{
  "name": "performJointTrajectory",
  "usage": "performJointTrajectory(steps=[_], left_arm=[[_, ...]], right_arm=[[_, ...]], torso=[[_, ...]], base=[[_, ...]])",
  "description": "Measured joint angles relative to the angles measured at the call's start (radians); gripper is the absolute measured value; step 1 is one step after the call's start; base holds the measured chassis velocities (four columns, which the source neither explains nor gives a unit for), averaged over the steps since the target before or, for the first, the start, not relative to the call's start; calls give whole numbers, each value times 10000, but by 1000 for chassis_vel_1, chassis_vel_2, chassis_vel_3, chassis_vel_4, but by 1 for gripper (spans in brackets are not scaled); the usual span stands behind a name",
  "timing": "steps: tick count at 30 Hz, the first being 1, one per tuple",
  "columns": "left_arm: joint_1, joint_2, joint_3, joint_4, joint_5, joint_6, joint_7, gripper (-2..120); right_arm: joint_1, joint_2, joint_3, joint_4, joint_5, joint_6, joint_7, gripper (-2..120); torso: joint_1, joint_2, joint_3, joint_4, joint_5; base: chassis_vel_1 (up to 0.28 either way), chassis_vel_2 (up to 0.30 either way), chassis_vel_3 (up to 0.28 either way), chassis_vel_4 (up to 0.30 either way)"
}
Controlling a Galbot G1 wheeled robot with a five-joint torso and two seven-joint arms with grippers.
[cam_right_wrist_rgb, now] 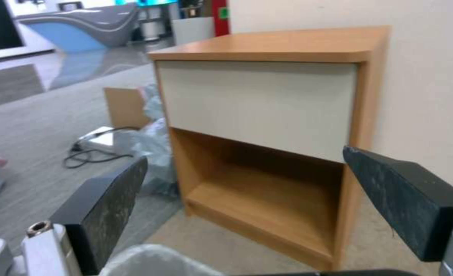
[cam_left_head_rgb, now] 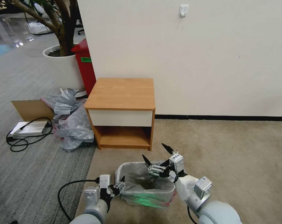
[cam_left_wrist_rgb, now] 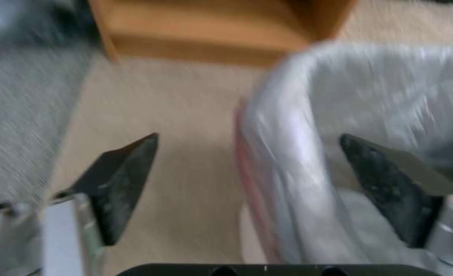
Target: Pick up the garbage bag from the table and place it over the trash can.
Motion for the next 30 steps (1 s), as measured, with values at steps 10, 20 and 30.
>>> performJointTrajectory(steps=[10,20,30], left_arm=[[213,82,-1270,1252,3359,-5271,1357,100],[624,-31,-2017,1420,3624,-6805,1360,100],[622,-33,-2002,1420,3591,-6754,1336,100]], right_arm=[[-767,1667,750,-1227,-786,1864,2090,100],[-1434,2451,1894,-2433,-1242,3705,2073,100],[-1426,2428,1879,-2423,-1233,3688,2043,100]], torso=[[1,0,0,-2,0],[0,0,0,-1,0],[0,0,-1,0,0]], base=[[0,0,0,0],[0,0,0,0],[0,0,0,0]])
